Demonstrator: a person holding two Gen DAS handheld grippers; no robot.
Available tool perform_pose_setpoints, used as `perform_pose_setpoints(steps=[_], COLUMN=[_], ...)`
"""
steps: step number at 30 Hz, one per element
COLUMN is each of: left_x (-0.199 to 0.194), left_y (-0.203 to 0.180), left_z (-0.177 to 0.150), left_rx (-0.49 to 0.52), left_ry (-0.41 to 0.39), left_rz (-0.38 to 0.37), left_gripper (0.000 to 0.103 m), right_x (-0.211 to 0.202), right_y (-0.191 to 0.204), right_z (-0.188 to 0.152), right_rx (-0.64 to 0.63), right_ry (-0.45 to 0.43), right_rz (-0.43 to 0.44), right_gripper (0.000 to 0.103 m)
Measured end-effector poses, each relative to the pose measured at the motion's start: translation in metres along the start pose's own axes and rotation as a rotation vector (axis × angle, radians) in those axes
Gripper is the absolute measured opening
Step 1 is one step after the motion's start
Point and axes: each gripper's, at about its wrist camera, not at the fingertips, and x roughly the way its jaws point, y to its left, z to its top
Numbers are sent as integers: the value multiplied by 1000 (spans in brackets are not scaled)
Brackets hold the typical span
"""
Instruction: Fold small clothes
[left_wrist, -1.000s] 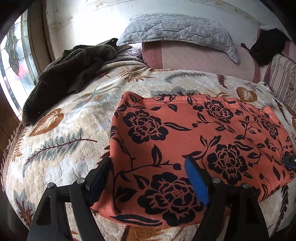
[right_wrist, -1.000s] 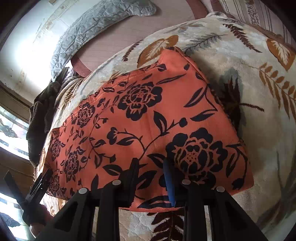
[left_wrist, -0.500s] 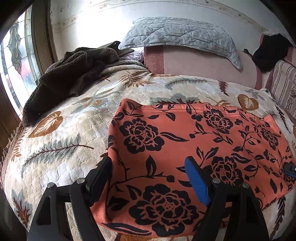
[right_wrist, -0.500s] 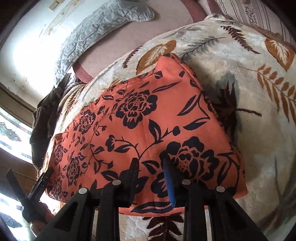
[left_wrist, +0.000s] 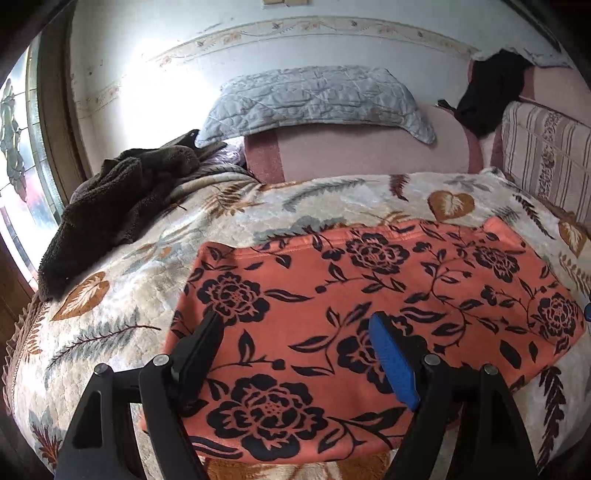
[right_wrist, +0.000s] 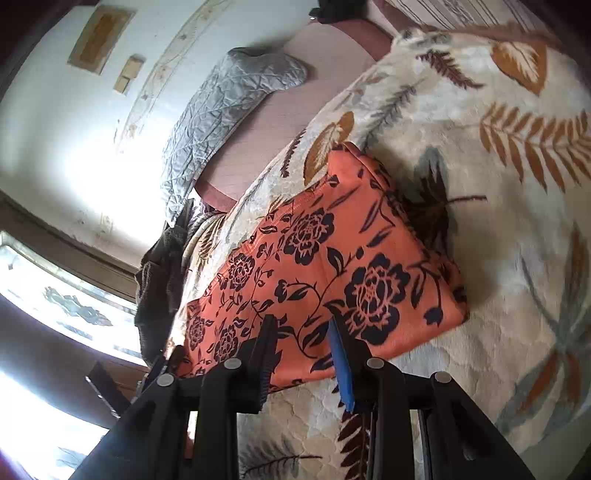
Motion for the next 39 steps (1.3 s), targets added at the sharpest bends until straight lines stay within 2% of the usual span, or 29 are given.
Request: perform_pose_setpoints(steps=[4,8,11,14,17,19,22,25,28,31,33,36,39], left_x=[26,53,53,46,26,20,35,57,49,35,38,59,55], left_y=[-7,-5,-11,-7,7,14,26,38,34,39,44,47,45], left_z=[-8,-18,-18,-16,-5,-3,-9,-20,-16,-10,-9,-19,-18], left_rx=[-34,-64,-31,-54,-126,-126,-137,-148,-102,-116,-130,-124,-112], left_ry=[144,278,261,253,157,129,199,299,240,164,185,294,276], left_rz=[-49,-61,-31,-44,-80,-44,41,69,77,75,112,125,122], left_gripper=[81,84,87,87,87,87,87,87,87,87,87,87,87], right_x=[2,13,15,14,20,24,27,39,47,52,51,50,52], right_y=[-16,-32,-42,-53,-67,-71,-71,-71,-68,-62,-59,-55,-54], right_z=[-10,-16,-16,-12,-11,-9,-1,5,12,15,16,18,18], right_rx=[81,175,228,286,368,396,407,425,425,399,376,338,335], right_ry=[42,102,96,62,70,54,-1,-1,-27,-33,-42,-49,-42], right_rz=[-20,-13,-61,-34,-31,-17,-16,-13,-16,-32,-45,-63,-80], right_gripper=[32,33,66,66,66,66,66,63,56,39,31,27,27])
